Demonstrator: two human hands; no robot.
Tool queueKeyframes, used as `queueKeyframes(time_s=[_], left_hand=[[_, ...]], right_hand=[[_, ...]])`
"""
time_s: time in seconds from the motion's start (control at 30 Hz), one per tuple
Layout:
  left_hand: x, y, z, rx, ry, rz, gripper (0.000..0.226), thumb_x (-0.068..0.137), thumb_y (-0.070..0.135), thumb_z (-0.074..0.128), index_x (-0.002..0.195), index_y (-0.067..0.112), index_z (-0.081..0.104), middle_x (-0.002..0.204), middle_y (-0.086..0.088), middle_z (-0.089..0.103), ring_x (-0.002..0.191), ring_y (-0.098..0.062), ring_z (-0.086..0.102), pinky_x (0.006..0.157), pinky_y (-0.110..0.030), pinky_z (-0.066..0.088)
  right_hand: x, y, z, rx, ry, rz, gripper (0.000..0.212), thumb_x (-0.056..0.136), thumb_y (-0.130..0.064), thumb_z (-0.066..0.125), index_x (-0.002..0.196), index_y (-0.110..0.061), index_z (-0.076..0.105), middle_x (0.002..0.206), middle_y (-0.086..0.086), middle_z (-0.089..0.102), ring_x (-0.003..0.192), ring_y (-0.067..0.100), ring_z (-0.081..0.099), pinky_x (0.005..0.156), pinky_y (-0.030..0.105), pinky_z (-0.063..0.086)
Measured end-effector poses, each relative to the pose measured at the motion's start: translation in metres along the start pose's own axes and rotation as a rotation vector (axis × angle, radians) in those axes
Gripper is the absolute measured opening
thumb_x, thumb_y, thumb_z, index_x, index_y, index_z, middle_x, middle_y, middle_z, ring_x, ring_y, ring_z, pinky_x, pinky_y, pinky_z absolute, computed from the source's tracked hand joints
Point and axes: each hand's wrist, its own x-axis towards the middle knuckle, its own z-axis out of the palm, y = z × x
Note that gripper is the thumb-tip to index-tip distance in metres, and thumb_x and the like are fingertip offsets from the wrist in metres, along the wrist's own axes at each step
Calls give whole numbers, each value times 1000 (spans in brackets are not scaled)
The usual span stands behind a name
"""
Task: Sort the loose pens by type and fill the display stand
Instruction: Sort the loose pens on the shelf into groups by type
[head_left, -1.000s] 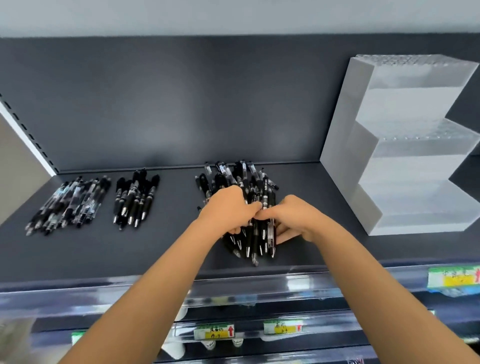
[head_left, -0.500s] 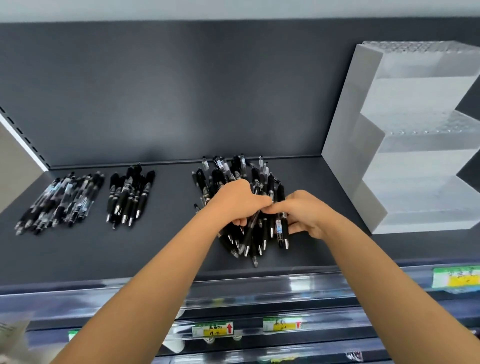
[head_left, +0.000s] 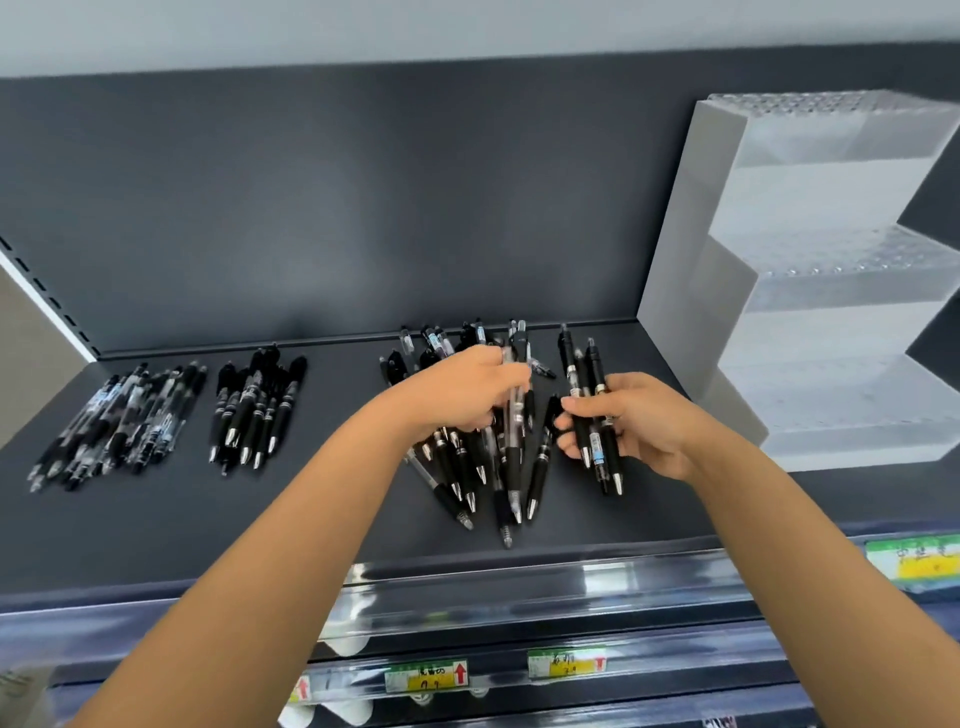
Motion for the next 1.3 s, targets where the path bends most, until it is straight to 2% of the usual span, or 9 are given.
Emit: queueKeyframes(time_s=[0.23,0.33,0.47,0.6,0.8,0.87,1.07,1.17,1.3], left_hand=[[-9,7,-10,-191,2,98,23,99,30,49,86,10,47,54,8,45,46,-10,32,45,-23,23],[-23,-5,-26,-190,42,116,19,98,28,52,89,11,52,54,12,49,47,-8,36,45,-21,28],[-48,-34,-56,-142,134,86,25,96,28,56,95,3,59,71,-6,53,52,-9,47,48,-22,41],[-75,-69,-98,-186,234,97,28,90,29,64,88,2,63,57,3,53,48,-9,47,45,-20,40],[-105,-124,-171,-169,323,113,31,92,33,62,80,5,62,55,4,62,39,-8,44,39,-19,38],[-114,-147,-202,-237,331,79,32,95,35,56,86,6,63,61,1,65,40,-9,45,39,-19,38],[-127,-213,-280,-305,262,-151,39,101,47,34,88,13,49,56,-2,58,41,-12,34,38,-21,28],[-128,-229,-298,-345,165,-219,23,97,26,37,89,8,47,61,-8,56,42,-14,32,38,-20,27],[-119,-244,-303,-156,123,-178,12,92,2,46,82,-2,52,78,-14,65,48,-14,46,42,-22,41]], right_hand=[[-9,-16,27,208,-254,-137,25,92,-5,54,115,2,62,107,20,69,92,26,70,74,34,59],[-5,-22,51,205,-288,-167,24,96,-4,49,114,1,62,105,21,70,91,28,71,74,37,59],[3,-25,105,34,-286,-241,21,99,-8,46,110,-9,64,99,16,73,93,28,70,80,46,57],[12,-26,165,-25,-324,-283,21,101,-12,43,105,-16,64,96,12,73,90,23,69,73,44,57],[39,-33,249,-49,-131,-275,21,99,-16,50,116,-8,59,94,6,72,79,17,69,73,41,58],[49,-37,273,-3,-52,-233,23,99,-15,51,119,-5,57,91,3,70,74,16,68,70,37,58],[65,-37,333,153,-15,-140,10,94,-3,53,101,-1,60,79,9,63,60,19,66,54,33,58],[68,-33,355,140,-41,-84,7,92,-2,57,95,-3,62,84,11,65,67,21,65,62,38,60],[75,-27,373,22,8,-65,6,91,-5,61,96,-7,64,90,9,69,72,23,68,77,48,58]])
